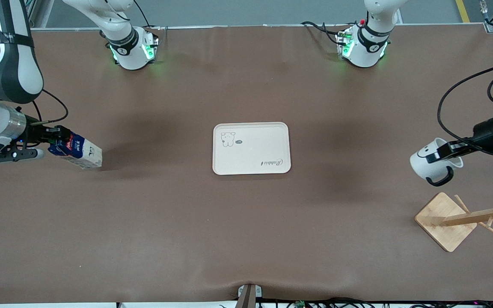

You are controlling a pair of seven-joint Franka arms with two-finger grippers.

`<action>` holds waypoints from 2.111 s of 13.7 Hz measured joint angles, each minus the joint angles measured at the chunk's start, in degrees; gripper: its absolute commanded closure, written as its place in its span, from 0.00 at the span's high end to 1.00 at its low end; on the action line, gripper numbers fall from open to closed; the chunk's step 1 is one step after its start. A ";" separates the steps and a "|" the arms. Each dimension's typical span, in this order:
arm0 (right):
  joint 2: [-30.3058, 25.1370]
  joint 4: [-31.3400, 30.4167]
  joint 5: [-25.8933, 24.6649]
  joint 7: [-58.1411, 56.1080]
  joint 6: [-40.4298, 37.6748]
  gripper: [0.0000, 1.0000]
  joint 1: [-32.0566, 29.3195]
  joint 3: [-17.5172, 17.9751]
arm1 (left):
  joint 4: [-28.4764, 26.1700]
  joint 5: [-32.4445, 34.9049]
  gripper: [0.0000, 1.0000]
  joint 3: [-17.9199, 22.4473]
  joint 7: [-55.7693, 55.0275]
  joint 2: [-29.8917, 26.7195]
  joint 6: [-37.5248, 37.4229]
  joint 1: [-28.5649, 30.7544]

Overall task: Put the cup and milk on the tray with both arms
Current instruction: 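Lift the mug off the tree with the left gripper toward the tray, then lower the mug onto the tray while the right gripper carries the carton over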

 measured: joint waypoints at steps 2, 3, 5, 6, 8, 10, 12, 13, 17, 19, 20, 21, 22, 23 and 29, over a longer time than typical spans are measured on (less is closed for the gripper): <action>0.30 1.21 0.00 -0.03 -0.74 0.00 0.00 0.04 | 0.00 2.99 0.00 -2.40 -5.33 0.02 0.00 -0.97; 0.45 1.97 0.00 -0.05 -1.68 0.00 0.01 0.07 | -0.01 4.49 0.00 -2.93 -7.76 0.07 0.00 -2.25; 1.17 4.24 0.00 -0.07 -4.11 0.00 0.01 0.13 | -0.01 7.86 0.00 -3.20 -14.09 0.36 0.03 -5.90; 1.73 5.73 0.00 -0.07 -5.57 0.00 0.02 0.20 | -0.02 9.31 0.00 -3.29 -17.57 0.57 0.04 -7.86; 2.74 8.52 0.00 -0.08 -7.89 0.00 0.30 0.41 | -0.07 10.89 0.00 -3.37 -23.82 1.25 0.04 -11.57; 3.50 10.95 0.00 -0.07 -9.75 0.00 1.02 0.60 | -0.11 11.22 0.00 -3.44 -29.30 2.18 0.05 -14.61; 4.10 13.28 0.00 -0.07 -11.74 0.00 1.77 0.72 | -0.15 12.93 0.00 -3.49 -34.50 3.36 0.06 -17.52; 4.49 14.66 0.00 -0.07 -12.90 0.00 2.09 0.74 | -0.16 14.58 0.00 -3.50 -37.53 4.06 0.08 -19.33; 5.98 19.92 0.02 -0.07 -17.04 0.00 2.97 0.77 | -0.28 18.61 0.00 -3.56 -49.70 7.86 1.79 -27.44; 6.33 21.79 0.02 -0.01 -18.83 0.00 3.91 0.78 | -0.32 22.37 0.00 -3.57 -55.77 10.05 2.67 -30.63; 6.36 22.70 0.02 0.27 -19.86 0.00 4.41 0.79 | -0.32 23.37 0.00 -3.57 -58.46 11.00 2.98 -32.03; 6.36 23.63 0.05 0.78 -20.81 0.00 4.84 0.79 | -0.33 23.79 0.00 -3.57 -60.74 11.82 3.40 -33.39; 6.36 24.50 0.17 1.50 -21.62 0.00 5.18 0.79 | -0.33 23.96 0.00 -3.55 -62.65 12.47 3.97 -34.56; 6.36 25.25 0.35 2.10 -22.42 0.00 5.61 0.79 | -0.36 23.98 0.00 -3.55 -64.41 13.06 4.85 -35.53; 6.36 29.58 0.69 11.70 -26.98 0.00 12.37 0.98 | -1.31 28.19 0.00 -3.47 -78.96 19.51 12.58 -41.27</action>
